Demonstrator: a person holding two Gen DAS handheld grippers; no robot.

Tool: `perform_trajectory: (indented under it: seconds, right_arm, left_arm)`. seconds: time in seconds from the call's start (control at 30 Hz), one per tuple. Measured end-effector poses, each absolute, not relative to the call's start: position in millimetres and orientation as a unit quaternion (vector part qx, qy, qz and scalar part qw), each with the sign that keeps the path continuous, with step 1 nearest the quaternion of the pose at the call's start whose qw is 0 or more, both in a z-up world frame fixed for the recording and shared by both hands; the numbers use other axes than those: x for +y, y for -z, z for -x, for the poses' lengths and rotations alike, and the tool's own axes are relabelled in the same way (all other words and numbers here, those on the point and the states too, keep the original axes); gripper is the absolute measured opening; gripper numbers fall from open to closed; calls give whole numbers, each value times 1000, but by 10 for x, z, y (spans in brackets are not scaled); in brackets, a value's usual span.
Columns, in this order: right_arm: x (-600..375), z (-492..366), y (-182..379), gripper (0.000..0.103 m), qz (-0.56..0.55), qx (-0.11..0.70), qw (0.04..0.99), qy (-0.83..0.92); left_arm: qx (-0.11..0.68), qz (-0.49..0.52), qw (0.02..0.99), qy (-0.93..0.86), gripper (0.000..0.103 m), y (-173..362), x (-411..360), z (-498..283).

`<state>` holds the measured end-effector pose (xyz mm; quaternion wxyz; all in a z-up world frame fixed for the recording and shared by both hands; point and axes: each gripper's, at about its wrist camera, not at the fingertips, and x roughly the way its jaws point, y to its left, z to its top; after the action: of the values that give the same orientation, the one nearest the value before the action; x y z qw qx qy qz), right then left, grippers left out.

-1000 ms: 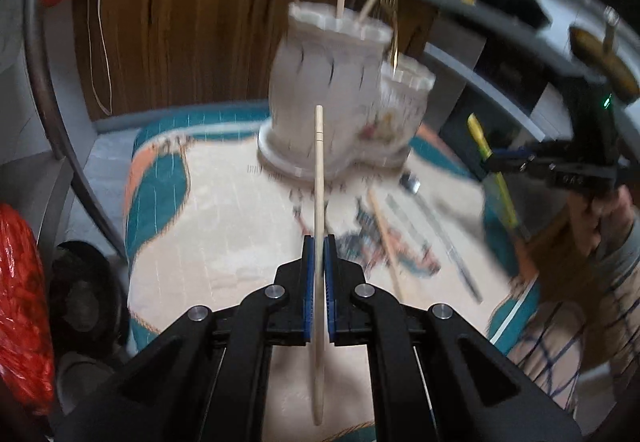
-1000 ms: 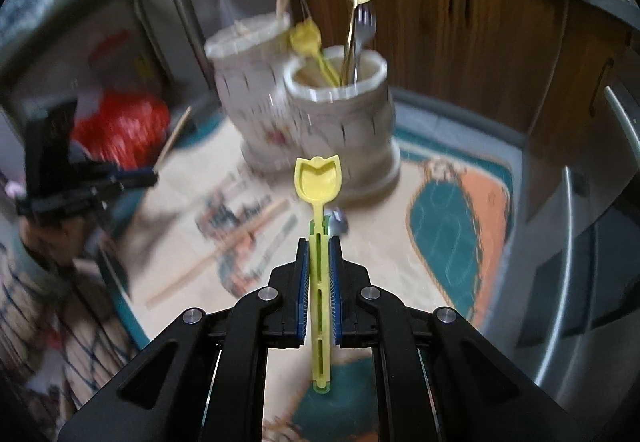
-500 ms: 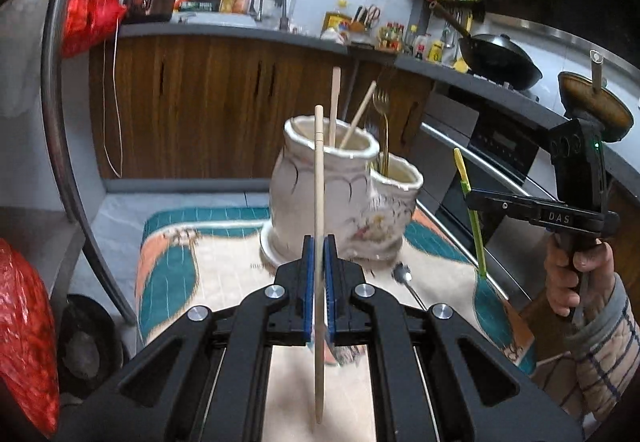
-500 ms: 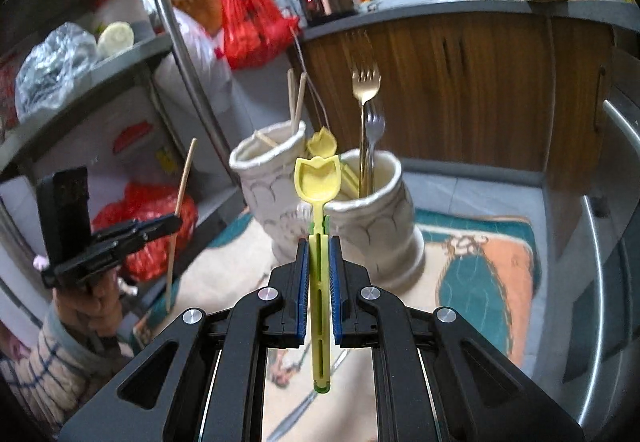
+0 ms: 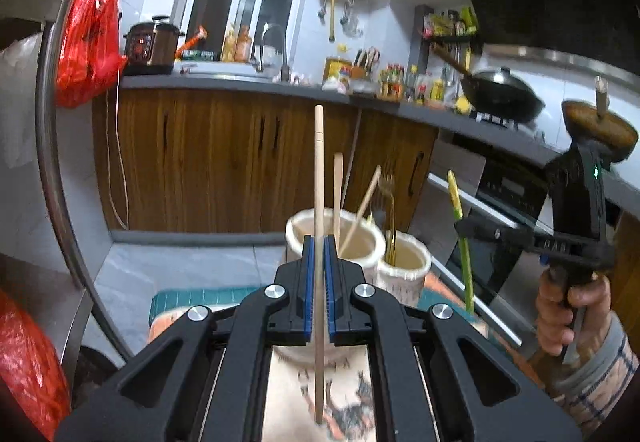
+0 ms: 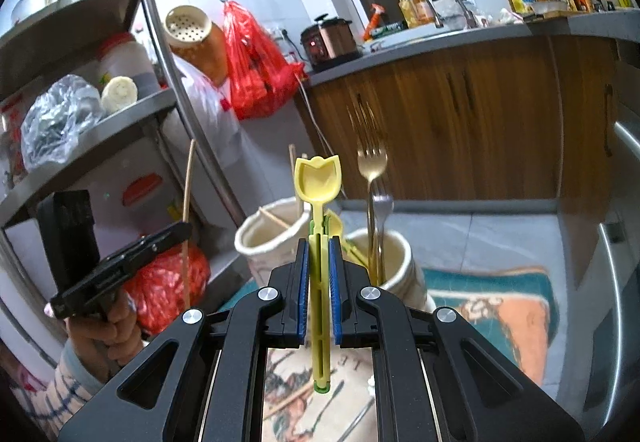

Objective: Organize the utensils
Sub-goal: 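Lift the chopstick and yellow spoon and drop them into the ceramic holder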

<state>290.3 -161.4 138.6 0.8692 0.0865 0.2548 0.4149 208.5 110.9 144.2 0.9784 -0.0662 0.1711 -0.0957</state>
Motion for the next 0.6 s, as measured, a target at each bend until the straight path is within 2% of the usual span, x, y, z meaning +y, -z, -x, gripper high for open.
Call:
perform_trajectory:
  seconds: [0.6]
  right_arm:
    - [-1534, -3091, -1553, 10, -114, 192, 891, -395]
  left_arm:
    - [29, 140, 983, 110, 4, -1874, 1153, -2441]
